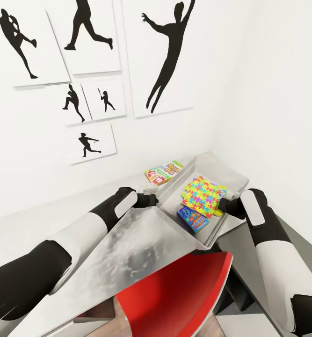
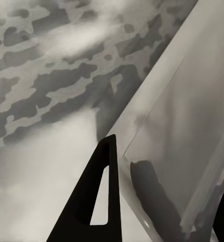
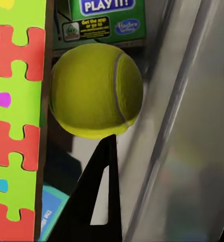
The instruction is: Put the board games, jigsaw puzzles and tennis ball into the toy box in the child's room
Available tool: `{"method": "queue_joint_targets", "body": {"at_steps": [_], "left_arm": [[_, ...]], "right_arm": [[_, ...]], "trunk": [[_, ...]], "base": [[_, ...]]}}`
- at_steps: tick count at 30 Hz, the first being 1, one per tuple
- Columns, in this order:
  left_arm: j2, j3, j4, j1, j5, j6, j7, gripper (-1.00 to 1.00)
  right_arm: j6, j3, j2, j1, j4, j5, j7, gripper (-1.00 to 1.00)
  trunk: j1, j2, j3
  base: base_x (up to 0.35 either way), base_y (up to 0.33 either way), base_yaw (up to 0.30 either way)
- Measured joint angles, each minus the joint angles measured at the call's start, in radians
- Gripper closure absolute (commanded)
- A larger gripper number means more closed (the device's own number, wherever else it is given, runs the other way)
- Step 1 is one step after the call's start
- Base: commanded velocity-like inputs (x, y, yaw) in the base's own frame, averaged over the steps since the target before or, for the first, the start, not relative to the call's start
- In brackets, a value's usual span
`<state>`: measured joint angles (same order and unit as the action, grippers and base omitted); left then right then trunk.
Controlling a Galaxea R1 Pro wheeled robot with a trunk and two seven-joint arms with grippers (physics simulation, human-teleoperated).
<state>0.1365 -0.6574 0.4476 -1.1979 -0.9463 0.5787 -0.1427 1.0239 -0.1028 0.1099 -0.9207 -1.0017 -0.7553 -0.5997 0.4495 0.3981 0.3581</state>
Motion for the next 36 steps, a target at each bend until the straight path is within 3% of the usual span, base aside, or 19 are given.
{"method": "queue_joint_targets", "body": {"at_steps": [11,36], "left_arm": [[0.000,-0.008,0.002,0.001,-0.003,0.012,0.002,1.00],[0.000,-0.014,0.002,0.001,-0.014,0.011,0.002,1.00]], "right_arm": [[-0.005,0.000,-0.003,0.000,0.000,-0.012,0.001,1.00],[-0.007,0.001,-0.002,0.001,-0.002,-0.018,0.001,1.00]], "trunk": [[0.000,0.000,0.000],[0.000,0.000,0.000]], "base": [[-0.160,0.000,0.000],[-0.017,0.001,0.000]]}}
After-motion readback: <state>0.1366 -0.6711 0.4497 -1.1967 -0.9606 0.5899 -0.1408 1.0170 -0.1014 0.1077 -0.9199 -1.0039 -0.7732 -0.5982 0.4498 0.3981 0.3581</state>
